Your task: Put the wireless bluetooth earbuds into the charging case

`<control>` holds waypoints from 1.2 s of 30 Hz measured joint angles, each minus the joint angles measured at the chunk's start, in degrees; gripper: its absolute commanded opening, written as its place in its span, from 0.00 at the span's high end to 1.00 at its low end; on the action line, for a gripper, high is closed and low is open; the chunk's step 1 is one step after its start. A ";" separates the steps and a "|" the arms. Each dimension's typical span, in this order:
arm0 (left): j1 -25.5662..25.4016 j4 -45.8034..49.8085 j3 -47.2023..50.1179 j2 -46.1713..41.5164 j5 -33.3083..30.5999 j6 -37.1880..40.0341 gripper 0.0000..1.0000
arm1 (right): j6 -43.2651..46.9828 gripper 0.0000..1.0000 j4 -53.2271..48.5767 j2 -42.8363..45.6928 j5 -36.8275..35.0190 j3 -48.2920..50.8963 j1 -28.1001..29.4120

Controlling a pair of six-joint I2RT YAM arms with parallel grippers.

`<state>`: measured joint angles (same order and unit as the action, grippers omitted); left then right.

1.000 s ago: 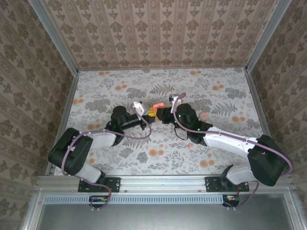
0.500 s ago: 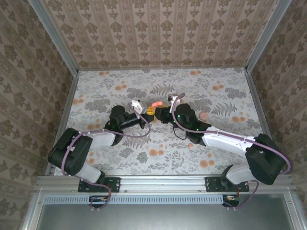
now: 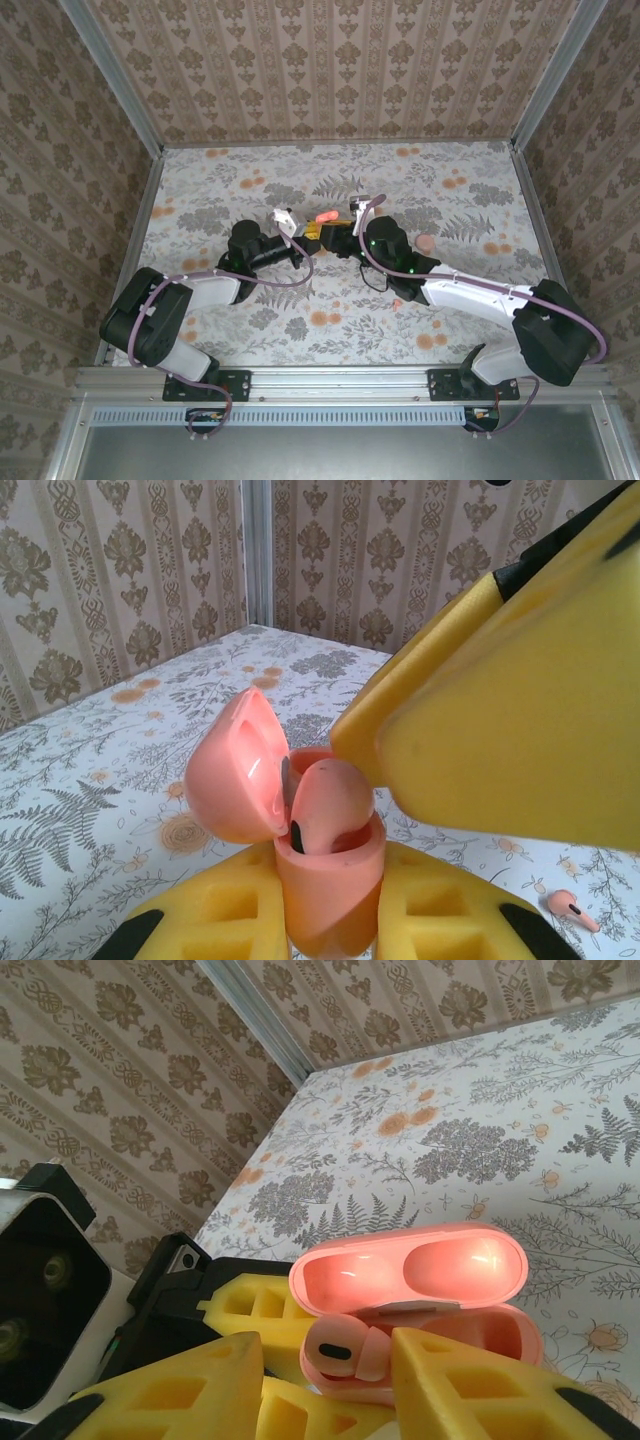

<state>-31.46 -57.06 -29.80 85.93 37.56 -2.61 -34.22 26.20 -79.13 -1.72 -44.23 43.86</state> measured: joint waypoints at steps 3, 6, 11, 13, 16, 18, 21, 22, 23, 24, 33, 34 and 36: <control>0.00 -0.37 0.00 -0.83 -0.02 0.00 0.95 | 0.20 0.54 -1.92 1.90 0.02 0.00 0.17; 0.00 -1.29 0.00 -1.55 0.00 0.00 0.95 | 0.68 0.52 -3.96 4.46 0.07 0.00 0.15; 0.00 -1.79 0.00 -1.81 0.02 0.00 0.95 | 1.01 0.53 -7.41 8.39 1.95 -0.07 -0.83; 0.00 -1.73 0.00 -2.01 0.02 0.00 0.95 | 0.63 0.54 -8.74 9.46 3.69 -0.22 -1.75; 0.00 -1.75 0.00 -2.43 0.22 0.02 0.95 | -0.68 0.56 -10.60 10.43 6.93 -0.66 -3.50; 0.00 -1.73 0.00 -2.56 0.48 0.02 0.95 | -1.77 0.57 -12.26 10.82 9.22 -1.14 -4.61; 0.00 -1.68 0.00 -2.89 1.27 0.11 0.95 | -2.47 0.57 -15.50 11.17 12.41 -2.21 -6.23; 0.00 -1.68 0.00 -3.02 1.60 0.28 0.95 | -2.64 0.57 -16.70 11.30 13.38 -2.62 -6.73; 0.00 -1.66 0.00 -3.19 1.90 0.57 0.95 | -2.64 0.57 -18.27 11.41 14.38 -3.26 -7.32; 0.00 -1.62 0.00 -3.34 2.23 0.94 0.95 | -2.64 0.58 -20.11 11.45 15.39 -4.07 -7.91; -0.07 1.73 0.24 -6.16 3.67 5.88 0.95 | -1.29 0.59 -37.29 11.98 19.30 -10.99 -13.64; -0.17 1.81 0.46 -6.43 3.65 6.73 0.95 | -1.05 0.59 -39.26 12.07 19.37 -11.39 -14.67; -0.52 2.69 1.03 -7.06 3.65 8.72 0.95 | -0.15 0.58 -44.50 12.02 19.41 -12.85 -17.00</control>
<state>-31.99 -54.37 -28.77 78.87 41.21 6.11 -34.37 -18.31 -67.11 17.69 -57.08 26.85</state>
